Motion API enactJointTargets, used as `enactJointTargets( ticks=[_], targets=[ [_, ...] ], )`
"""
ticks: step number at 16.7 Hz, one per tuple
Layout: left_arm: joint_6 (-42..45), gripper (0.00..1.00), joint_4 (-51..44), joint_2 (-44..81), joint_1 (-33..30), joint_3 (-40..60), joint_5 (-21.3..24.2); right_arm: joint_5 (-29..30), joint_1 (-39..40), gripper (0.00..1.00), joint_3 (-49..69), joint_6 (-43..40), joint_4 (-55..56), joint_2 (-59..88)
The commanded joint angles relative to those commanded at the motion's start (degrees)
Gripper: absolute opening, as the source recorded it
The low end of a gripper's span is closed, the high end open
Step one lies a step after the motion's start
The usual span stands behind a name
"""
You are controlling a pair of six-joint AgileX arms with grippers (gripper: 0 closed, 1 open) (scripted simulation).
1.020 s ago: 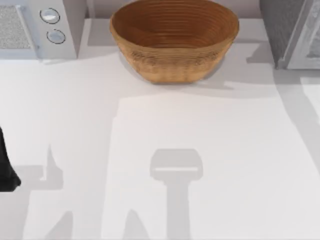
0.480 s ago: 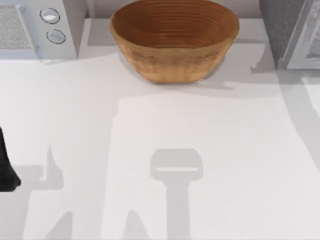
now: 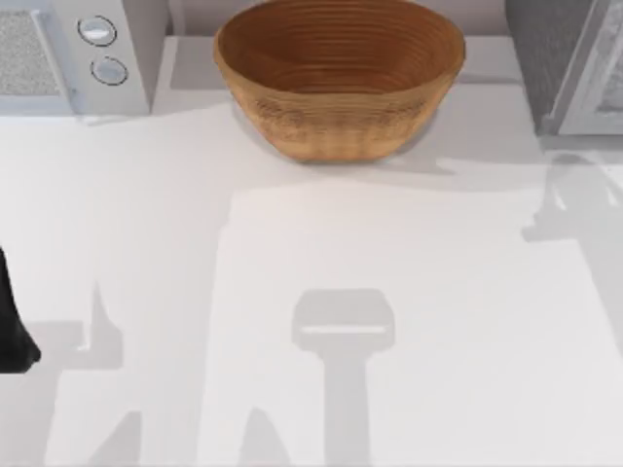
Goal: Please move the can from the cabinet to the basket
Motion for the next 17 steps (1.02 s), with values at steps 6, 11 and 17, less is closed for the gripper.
enactJointTargets(
  ticks=[6,11,17],
  targets=[
    [0.0,1.0,0.0,0.0,0.0,0.0,0.0,-2.53,-3.0,0.0,-41.04,0.31,11.05,-24.07],
    [0.0,1.0,0.0,0.0,0.0,0.0,0.0,-2.74,-5.21,0.0,-62.75,1.57,16.79,-37.3],
    [0.0,1.0,0.0,0.0,0.0,0.0,0.0,-2.43,-5.98,0.0,-69.29,2.28,18.31,-40.99]
  ],
)
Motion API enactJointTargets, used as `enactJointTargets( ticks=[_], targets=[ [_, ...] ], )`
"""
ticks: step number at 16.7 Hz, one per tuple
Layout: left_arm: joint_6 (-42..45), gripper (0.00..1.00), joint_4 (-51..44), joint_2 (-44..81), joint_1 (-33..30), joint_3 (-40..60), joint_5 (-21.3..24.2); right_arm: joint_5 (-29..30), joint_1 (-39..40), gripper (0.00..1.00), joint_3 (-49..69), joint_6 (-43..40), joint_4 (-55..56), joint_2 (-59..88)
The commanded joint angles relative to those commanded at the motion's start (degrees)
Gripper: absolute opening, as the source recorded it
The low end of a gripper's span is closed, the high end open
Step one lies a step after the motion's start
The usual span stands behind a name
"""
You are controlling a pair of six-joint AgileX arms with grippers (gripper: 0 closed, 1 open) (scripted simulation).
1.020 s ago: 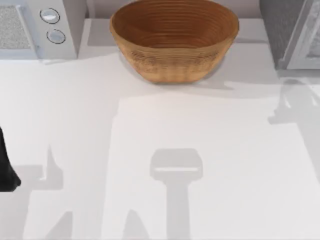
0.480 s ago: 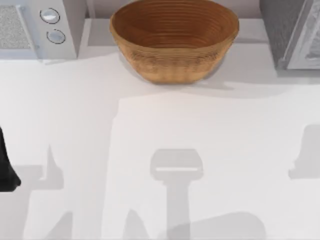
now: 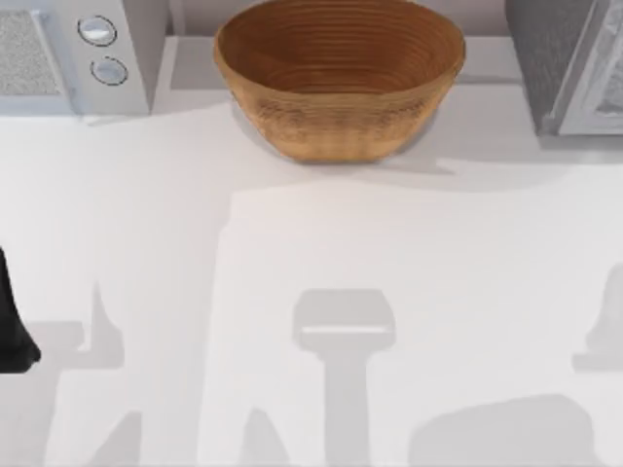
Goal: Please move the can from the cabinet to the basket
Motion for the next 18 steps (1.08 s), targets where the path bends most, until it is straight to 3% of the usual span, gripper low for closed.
enactJointTargets(
  ticks=[5,9,18],
  targets=[
    [0.0,1.0,0.0,0.0,0.0,0.0,0.0,0.2,0.41,0.0,0.18,0.08,0.18,1.0],
    [0.0,1.0,0.0,0.0,0.0,0.0,0.0,3.49,3.35,0.0,8.04,0.21,3.51,9.39],
    [0.0,1.0,0.0,0.0,0.0,0.0,0.0,18.1,18.28,0.0,43.65,0.6,15.41,57.09]
  ],
)
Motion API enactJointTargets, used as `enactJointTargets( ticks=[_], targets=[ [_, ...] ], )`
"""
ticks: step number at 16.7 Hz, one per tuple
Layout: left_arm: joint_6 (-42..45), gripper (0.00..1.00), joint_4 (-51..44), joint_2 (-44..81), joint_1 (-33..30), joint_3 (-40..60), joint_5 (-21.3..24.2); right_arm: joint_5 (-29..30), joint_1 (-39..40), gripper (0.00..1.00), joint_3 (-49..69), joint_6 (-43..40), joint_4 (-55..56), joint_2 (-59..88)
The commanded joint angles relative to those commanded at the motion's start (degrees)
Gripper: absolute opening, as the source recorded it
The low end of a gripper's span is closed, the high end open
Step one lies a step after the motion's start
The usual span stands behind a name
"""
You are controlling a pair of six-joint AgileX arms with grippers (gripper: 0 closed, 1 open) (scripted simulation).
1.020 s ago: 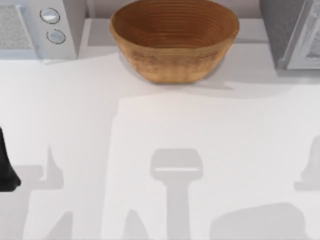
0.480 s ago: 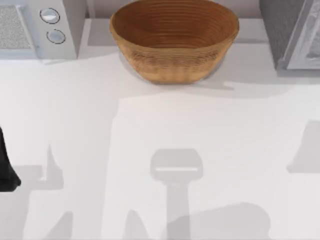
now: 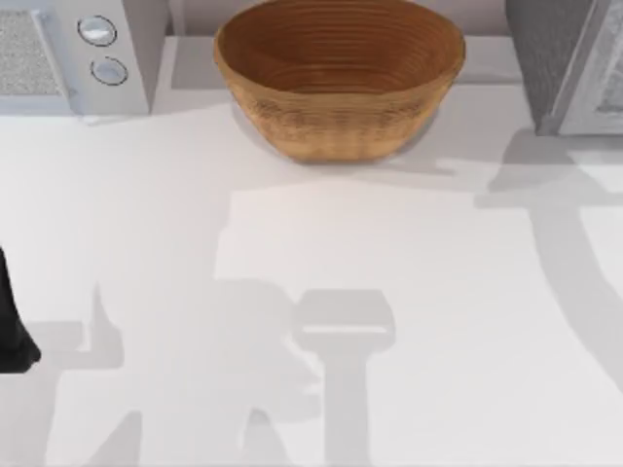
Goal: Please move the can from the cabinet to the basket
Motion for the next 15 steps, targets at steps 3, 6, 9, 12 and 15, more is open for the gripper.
enactJointTargets(
  ticks=[3,6,9,12,15],
  targets=[
    [0.0,1.0,0.0,0.0,0.0,0.0,0.0,5.65,5.69,0.0,13.38,0.14,4.21,19.08],
    [0.0,1.0,0.0,0.0,0.0,0.0,0.0,10.97,10.83,0.0,25.86,0.27,8.25,36.92],
    [0.0,1.0,0.0,0.0,0.0,0.0,0.0,15.51,14.98,0.0,36.44,0.38,11.88,51.9],
    [0.0,1.0,0.0,0.0,0.0,0.0,0.0,18.85,17.87,0.0,44.21,0.47,14.73,62.42],
    [0.0,1.0,0.0,0.0,0.0,0.0,0.0,20.63,19.33,0.0,48.31,0.51,16.33,67.55]
  ],
)
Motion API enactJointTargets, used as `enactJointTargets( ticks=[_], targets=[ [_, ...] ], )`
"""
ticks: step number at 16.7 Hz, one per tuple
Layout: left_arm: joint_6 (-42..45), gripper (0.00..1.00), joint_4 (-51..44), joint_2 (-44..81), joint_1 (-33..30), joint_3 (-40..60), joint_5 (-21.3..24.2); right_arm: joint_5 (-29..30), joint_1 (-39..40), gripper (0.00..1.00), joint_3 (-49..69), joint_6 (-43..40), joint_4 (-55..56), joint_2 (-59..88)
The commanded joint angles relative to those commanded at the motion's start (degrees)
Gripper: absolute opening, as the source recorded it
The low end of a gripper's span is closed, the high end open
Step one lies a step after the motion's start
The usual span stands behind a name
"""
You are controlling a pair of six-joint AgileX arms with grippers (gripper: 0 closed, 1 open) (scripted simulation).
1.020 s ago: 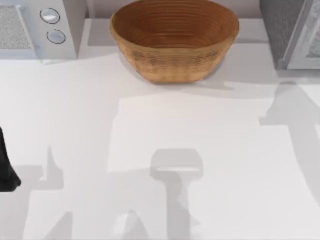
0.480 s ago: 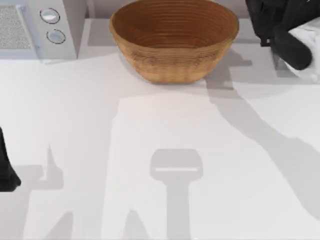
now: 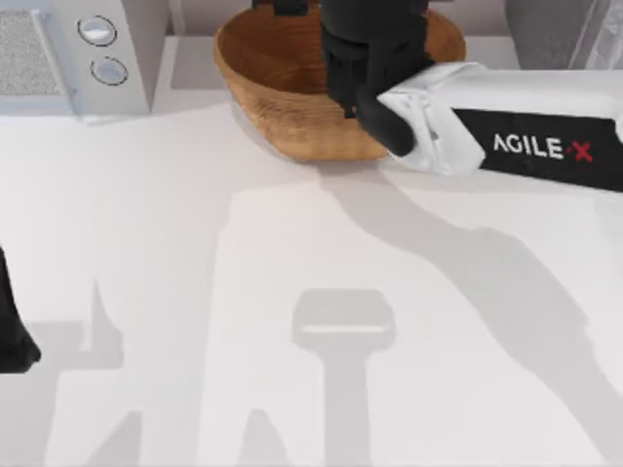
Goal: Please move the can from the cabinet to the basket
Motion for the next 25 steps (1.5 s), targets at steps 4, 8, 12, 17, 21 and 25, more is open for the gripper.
enactJointTargets(
  ticks=[4,8,12,17,21,25],
  targets=[
    [0.0,1.0,0.0,0.0,0.0,0.0,0.0,0.18,0.14,0.0,0.41,0.01,0.17,0.49],
    [0.0,1.0,0.0,0.0,0.0,0.0,0.0,-0.34,-0.44,0.0,1.52,0.08,-0.1,1.98],
    [0.0,1.0,0.0,0.0,0.0,0.0,0.0,-0.95,-1.03,0.0,4.13,-0.02,-0.31,3.98],
    [0.0,1.0,0.0,0.0,0.0,0.0,0.0,-1.37,-1.47,0.0,5.85,-0.08,-0.48,5.22],
    [0.0,1.0,0.0,0.0,0.0,0.0,0.0,-1.37,-1.47,0.23,5.85,-0.08,-0.48,5.22],
    [0.0,1.0,0.0,0.0,0.0,0.0,0.0,-1.37,-1.47,0.53,5.85,-0.08,-0.48,5.22]
  ],
)
